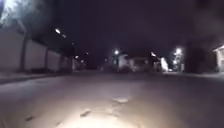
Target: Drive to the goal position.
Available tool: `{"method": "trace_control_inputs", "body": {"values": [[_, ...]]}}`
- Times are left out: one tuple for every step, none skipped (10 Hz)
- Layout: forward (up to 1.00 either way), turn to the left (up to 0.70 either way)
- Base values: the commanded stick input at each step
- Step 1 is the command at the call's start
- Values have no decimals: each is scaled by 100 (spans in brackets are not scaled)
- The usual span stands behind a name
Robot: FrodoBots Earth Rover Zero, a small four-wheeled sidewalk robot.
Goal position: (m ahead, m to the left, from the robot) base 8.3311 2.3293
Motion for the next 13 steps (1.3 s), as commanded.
{"method": "trace_control_inputs", "body": {"values": [[70, 0], [70, 0], [70, 0], [70, 0], [70, 0], [70, 0], [70, 0], [70, 0], [70, 0], [70, 0], [70, 0], [70, 0], [70, 0]]}}
